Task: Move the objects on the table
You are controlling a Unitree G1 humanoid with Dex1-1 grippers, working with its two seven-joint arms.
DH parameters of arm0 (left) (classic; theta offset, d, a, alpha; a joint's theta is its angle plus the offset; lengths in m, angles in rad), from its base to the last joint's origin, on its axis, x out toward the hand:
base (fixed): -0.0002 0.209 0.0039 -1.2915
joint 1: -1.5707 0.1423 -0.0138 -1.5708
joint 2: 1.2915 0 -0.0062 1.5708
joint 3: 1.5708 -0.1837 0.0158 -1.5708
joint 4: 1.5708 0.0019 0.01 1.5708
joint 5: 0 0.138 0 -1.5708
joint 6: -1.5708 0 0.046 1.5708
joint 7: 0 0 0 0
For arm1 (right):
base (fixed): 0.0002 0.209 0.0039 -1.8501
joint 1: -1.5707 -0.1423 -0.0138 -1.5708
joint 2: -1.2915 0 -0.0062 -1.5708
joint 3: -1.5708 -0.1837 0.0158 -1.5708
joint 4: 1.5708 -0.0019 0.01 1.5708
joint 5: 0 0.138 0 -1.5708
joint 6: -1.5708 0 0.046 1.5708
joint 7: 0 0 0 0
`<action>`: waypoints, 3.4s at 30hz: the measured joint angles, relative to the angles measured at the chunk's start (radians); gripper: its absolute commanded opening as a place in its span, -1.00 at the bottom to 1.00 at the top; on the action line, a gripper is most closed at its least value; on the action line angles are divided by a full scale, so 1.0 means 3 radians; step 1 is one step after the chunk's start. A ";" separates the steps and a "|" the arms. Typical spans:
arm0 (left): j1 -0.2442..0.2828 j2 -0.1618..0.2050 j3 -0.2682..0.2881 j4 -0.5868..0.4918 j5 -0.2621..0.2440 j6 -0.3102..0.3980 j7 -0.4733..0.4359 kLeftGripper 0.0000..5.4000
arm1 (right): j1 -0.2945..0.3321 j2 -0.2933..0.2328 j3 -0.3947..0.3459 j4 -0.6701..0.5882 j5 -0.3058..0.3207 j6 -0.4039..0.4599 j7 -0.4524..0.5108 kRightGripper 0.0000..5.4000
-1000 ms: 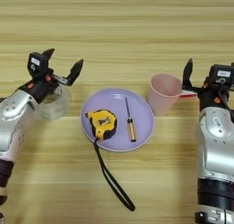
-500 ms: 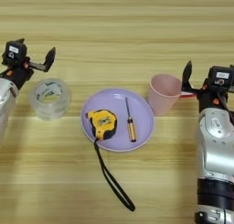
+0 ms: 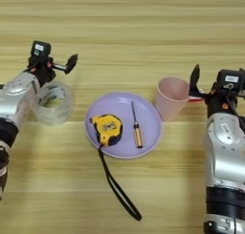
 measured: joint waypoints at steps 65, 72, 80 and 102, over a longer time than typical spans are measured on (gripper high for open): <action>0.0304 0.0278 -0.0331 0.0304 0.0587 -0.0380 -0.0336 0.99 | -0.0001 0.0067 0.0050 -0.0033 -0.0035 0.0016 -0.0013 1.00; 0.0567 0.0368 -0.0329 -0.0144 0.0526 -0.0223 -0.0435 0.99 | -0.0004 0.0067 0.0058 -0.0031 -0.0057 0.0016 -0.0014 1.00; 0.0950 0.0450 -0.0324 -0.0809 0.0416 0.0057 -0.0472 0.99 | -0.0018 0.0070 0.0071 -0.0023 -0.0073 0.0015 -0.0021 1.00; 0.1265 0.0366 -0.0329 -0.1749 0.0195 0.0843 -0.0496 0.99 | -0.0025 0.0087 0.0104 -0.0025 -0.0076 0.0020 -0.0076 1.00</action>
